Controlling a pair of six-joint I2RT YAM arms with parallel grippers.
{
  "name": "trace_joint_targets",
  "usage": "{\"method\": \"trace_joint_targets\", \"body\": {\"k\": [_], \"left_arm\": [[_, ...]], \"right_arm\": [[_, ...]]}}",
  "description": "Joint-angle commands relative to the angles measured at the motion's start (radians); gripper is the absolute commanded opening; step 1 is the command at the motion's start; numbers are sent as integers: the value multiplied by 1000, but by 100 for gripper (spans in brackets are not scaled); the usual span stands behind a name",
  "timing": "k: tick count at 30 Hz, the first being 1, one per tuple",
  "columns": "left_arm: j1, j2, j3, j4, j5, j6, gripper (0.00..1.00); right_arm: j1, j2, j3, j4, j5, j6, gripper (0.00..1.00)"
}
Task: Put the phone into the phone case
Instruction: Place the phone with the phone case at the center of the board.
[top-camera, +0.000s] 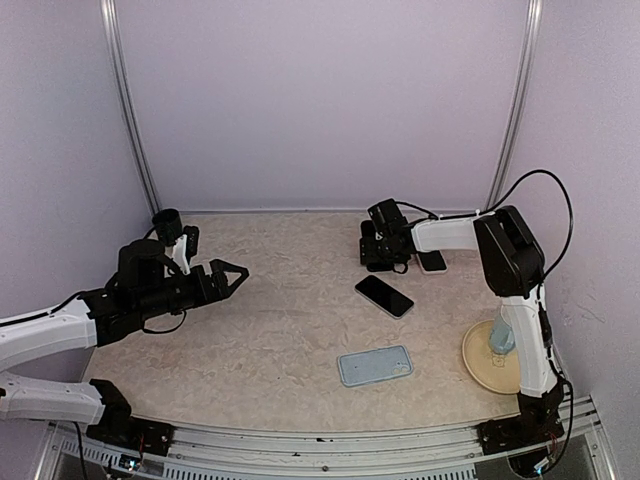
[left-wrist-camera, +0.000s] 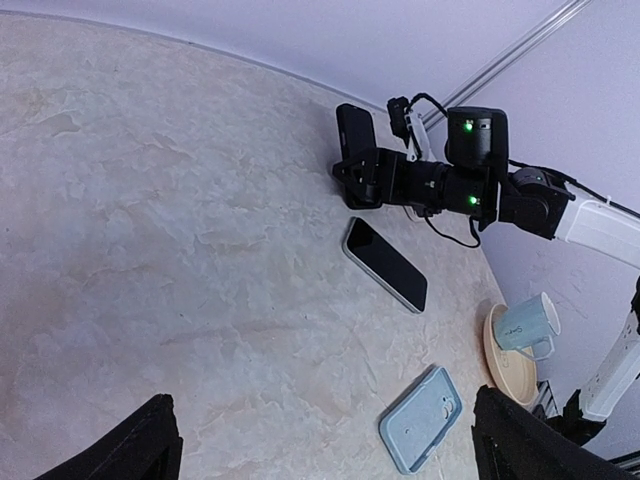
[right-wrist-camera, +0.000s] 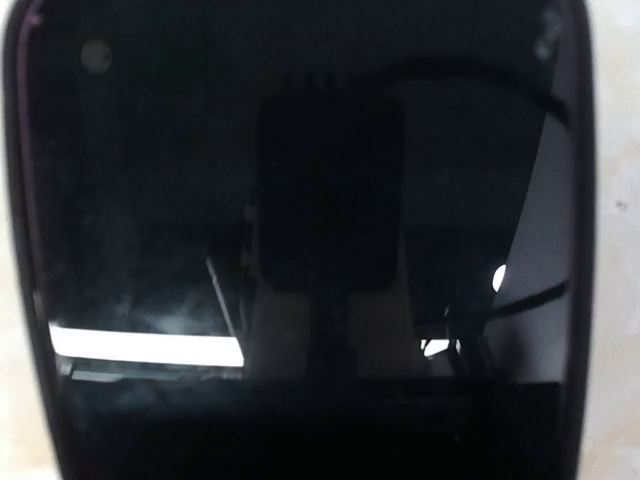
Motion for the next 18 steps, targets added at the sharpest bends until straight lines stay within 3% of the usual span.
{"method": "trace_joint_targets", "body": {"k": [1,18], "left_arm": [[10,-20,-12,28,-11,-1,99],[12,-22,-19,34,-12,-4,99]], "right_arm": [[6,-7,10,9,30,-15,82],[16,4,13,8,25,-11,90]]}}
